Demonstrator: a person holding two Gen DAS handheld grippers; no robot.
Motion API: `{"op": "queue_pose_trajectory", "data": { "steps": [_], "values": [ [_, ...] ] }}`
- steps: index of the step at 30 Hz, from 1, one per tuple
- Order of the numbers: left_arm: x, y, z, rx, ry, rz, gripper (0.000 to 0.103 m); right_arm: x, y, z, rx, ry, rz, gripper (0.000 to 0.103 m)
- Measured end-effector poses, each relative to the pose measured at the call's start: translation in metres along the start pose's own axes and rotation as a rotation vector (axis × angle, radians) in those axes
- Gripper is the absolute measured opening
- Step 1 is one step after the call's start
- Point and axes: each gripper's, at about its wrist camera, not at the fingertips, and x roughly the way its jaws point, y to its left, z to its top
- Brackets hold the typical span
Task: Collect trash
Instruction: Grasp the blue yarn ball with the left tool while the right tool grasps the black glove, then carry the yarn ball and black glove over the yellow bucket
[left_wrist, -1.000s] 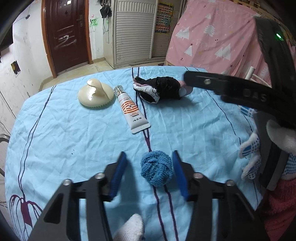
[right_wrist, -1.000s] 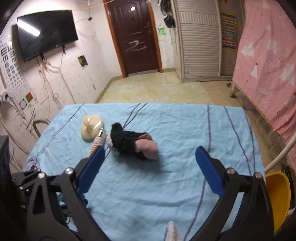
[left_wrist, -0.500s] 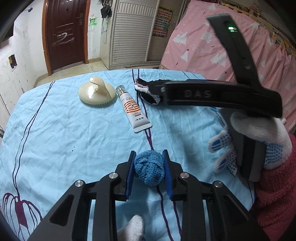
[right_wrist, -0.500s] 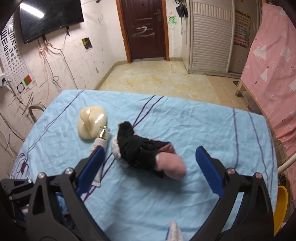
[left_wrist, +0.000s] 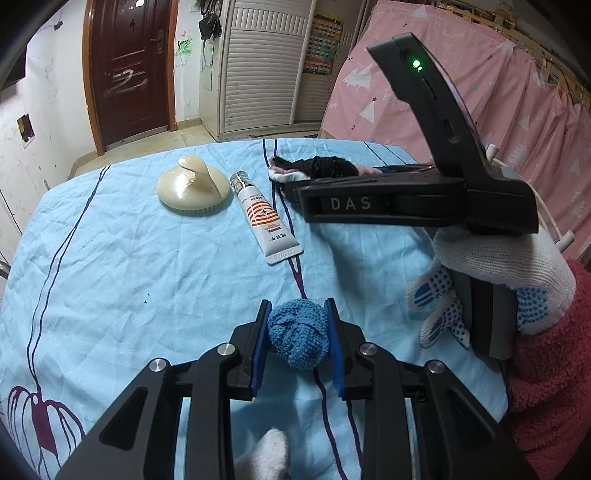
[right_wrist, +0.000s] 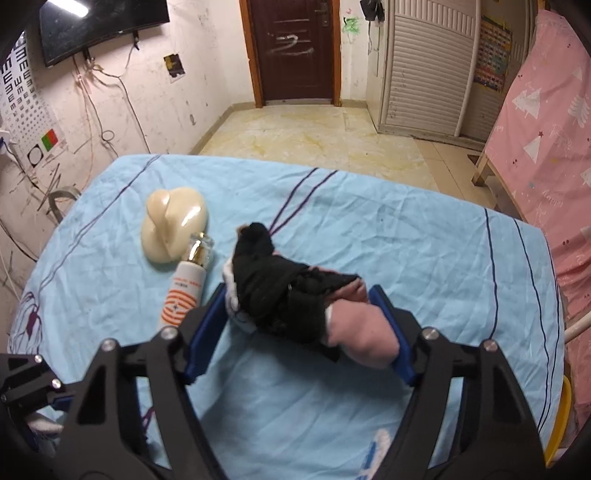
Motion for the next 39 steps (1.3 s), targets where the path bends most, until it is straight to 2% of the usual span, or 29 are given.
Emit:
{"op": "queue_pose_trajectory", "data": {
  "steps": [13, 19, 28, 39],
  "values": [
    [-0.001, -0.019, 0.003, -0.022, 0.009, 0.076, 0.019, -0.056, -0.025, -0.003, 0.08, -0.179, 0.006, 0.072],
    [-0.006, -0.033, 0.01, -0.014, 0.001, 0.081, 0.019, -0.086, -0.046, -0.014, 0.135, -0.256, -0.006, 0.072],
    [-0.014, -0.068, 0.031, 0.033, -0.027, 0.061, 0.019, -0.132, -0.103, -0.046, 0.245, -0.349, -0.047, 0.073],
    [-0.01, -0.127, 0.048, 0.121, -0.04, 0.047, 0.019, -0.168, -0.175, -0.092, 0.379, -0.4, -0.107, 0.073]
  ]
}}
